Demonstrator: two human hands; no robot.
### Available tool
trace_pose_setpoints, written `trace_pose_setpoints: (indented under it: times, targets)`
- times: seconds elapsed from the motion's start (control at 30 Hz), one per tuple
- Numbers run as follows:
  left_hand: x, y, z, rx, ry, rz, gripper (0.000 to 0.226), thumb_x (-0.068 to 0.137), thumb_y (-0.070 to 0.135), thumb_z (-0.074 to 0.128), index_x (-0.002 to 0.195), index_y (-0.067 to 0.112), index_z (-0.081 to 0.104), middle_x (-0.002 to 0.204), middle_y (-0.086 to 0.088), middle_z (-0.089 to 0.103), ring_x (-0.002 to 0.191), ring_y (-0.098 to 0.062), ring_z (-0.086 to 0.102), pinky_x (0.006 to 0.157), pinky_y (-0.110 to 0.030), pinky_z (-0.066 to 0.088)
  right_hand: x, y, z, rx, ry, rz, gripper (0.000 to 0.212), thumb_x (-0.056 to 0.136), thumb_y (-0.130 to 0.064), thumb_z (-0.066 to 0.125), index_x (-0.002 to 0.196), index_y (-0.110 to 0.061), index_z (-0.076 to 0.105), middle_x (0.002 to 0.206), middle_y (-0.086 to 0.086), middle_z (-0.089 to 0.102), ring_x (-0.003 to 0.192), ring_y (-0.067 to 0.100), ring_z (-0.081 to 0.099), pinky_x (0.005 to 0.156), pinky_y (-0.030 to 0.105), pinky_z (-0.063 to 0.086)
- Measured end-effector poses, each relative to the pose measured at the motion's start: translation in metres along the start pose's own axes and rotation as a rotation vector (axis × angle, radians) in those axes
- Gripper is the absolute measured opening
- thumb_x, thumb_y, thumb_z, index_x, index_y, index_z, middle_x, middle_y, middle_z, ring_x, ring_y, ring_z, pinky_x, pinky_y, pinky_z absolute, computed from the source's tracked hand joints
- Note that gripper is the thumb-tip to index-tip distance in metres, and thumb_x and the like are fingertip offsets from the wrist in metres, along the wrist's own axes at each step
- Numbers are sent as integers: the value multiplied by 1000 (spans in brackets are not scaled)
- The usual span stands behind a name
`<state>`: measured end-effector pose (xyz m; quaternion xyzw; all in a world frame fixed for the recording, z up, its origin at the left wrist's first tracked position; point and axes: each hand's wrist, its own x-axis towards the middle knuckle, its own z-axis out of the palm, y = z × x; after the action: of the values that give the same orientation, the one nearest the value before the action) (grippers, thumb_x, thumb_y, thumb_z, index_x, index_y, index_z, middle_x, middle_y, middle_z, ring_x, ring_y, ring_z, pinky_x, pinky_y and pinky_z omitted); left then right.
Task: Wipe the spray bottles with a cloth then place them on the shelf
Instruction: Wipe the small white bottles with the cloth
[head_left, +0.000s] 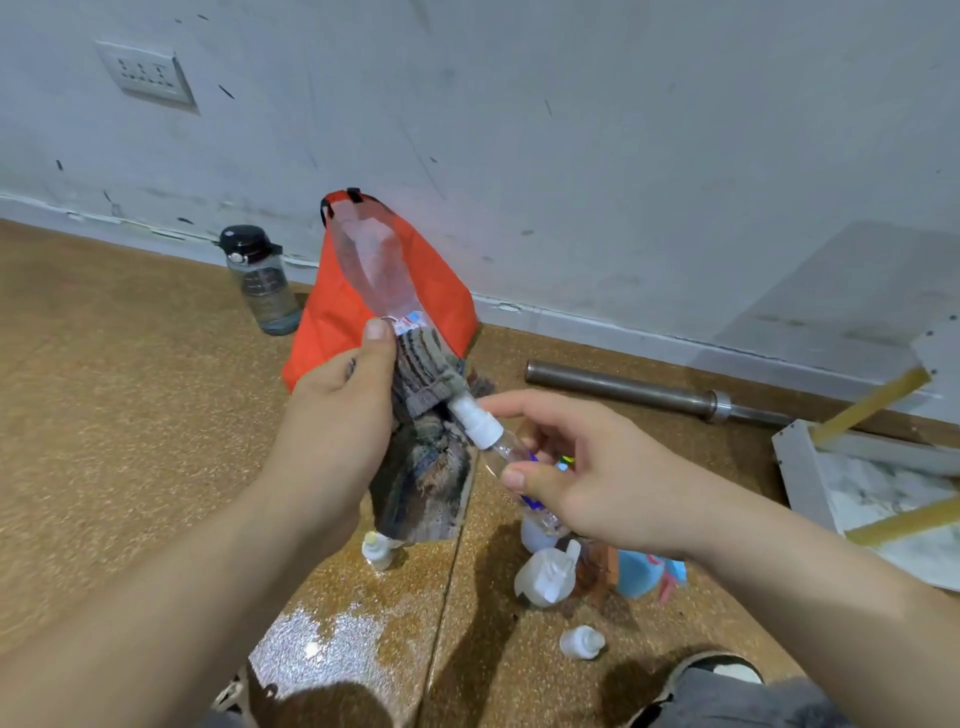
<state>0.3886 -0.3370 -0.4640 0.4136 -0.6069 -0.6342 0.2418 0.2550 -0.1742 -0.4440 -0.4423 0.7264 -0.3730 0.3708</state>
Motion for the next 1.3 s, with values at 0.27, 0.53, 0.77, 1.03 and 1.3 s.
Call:
trace_pose_setpoints:
  times: [0.27,0.53,0.77,1.03,1.3]
  targets:
    - [-11,14,1,-15,-29,96,47,102,62,48,97,21,69,97,-18,72,75,-17,64,70,-37,52,0,-1,4,-19,25,-20,47,98,-9,66,125,-48,61,84,-1,54,70,12,53,67,23,51]
    - [-13,11,6,-160,-339,-145,37,104,48,53,126,20,64,112,-17,77,103,-36,76,91,-65,58,1,-1,9,-112,75,-46,46,98,-14,67,124,-49,53,101,-6,64,68,5,54,63,17,47]
    - [-1,-2,4,10,-54,-25,42,104,52,53,94,14,66,72,-8,68,65,-21,62,63,-36,51,1,-2,4,-78,61,-50,48,96,-9,67,122,-50,60,96,4,60,87,23,54,69,16,46]
    - [-31,8,14,52,-241,232,28,106,38,48,105,13,61,70,0,66,57,-14,64,48,-26,52,2,-1,9,-37,26,-116,44,95,-2,66,128,-31,60,104,2,66,95,28,61,85,42,54]
    - [-34,-4,10,131,-141,367,28,108,46,48,106,22,61,85,-9,70,75,-25,69,68,-41,58,0,-2,12,-169,75,-135,45,94,-8,67,123,-41,58,96,-15,63,87,3,57,77,19,45]
